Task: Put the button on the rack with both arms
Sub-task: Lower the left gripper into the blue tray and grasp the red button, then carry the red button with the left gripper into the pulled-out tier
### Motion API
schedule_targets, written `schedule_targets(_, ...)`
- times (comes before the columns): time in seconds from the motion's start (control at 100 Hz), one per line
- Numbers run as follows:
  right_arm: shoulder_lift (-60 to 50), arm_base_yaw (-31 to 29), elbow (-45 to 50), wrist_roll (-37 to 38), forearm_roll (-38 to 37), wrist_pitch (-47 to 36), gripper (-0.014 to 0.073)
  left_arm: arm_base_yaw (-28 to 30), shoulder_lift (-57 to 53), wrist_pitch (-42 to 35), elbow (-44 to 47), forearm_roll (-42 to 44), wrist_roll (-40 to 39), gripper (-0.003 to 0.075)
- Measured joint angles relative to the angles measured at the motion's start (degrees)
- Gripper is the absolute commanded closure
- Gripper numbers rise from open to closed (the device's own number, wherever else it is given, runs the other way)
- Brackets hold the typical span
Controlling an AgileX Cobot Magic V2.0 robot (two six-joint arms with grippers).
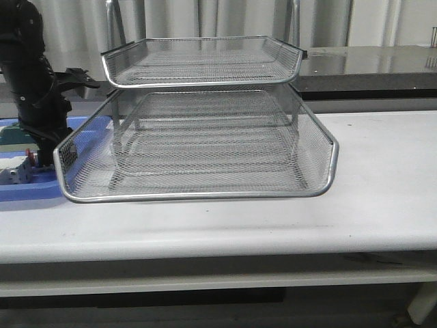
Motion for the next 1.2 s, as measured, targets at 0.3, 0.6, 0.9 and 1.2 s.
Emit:
schedule_targets(0.3, 0.00, 0.00, 0.00, 0.00, 0.00, 0.00, 0.0662, 0.00, -1.73, 0.89, -0.14, 3.63, 0.14, 0.0741)
schedule_targets(0.6, 0.00, 0.00, 0.00, 0.00, 0.00, 0.00, 0.0662, 0.00, -8.23, 8.67, -4.64, 3.85, -0.76, 0.0741)
schedule_targets(0.9, 0.00, 0.00, 0.00, 0.00, 0.00, 0.00, 0.0662, 0.00, -13.83, 15.56, -6.53, 3.68, -4.07, 0.0741)
schedule_targets(1.2, 0.00, 0.00, 0.00, 0.00, 0.00, 0.00, 0.0662, -0.84, -21.53, 16.00, -6.53, -4.97, -5.43, 0.0741)
